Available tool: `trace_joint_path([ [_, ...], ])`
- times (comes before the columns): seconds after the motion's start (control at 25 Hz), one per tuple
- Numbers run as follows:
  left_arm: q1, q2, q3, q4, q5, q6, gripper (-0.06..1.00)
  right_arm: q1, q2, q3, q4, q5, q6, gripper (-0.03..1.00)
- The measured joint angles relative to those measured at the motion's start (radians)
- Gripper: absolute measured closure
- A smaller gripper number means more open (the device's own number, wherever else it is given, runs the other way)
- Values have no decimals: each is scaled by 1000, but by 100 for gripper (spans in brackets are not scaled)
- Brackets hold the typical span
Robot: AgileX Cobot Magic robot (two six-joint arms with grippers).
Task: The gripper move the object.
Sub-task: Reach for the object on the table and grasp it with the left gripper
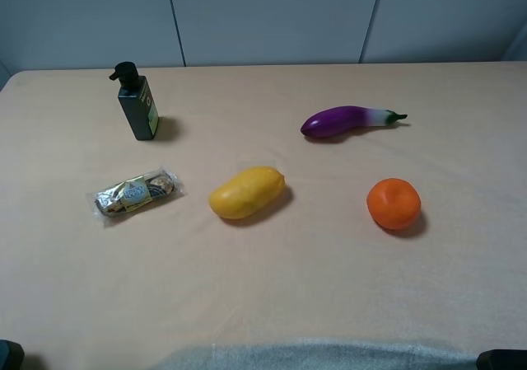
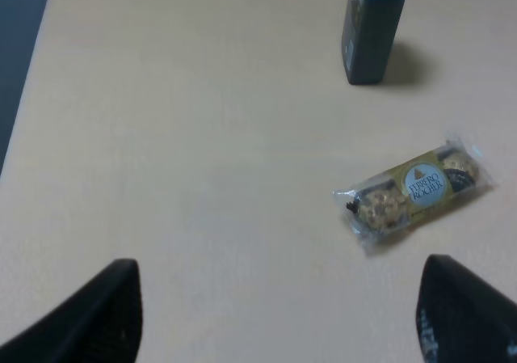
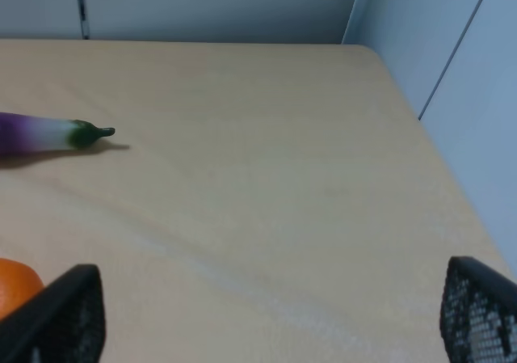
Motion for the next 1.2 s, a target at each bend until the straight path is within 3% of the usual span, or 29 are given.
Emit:
trace_joint_path([
  [1.2, 0, 0, 0, 0, 0, 0, 18, 0, 0, 0, 0, 0, 0, 34],
])
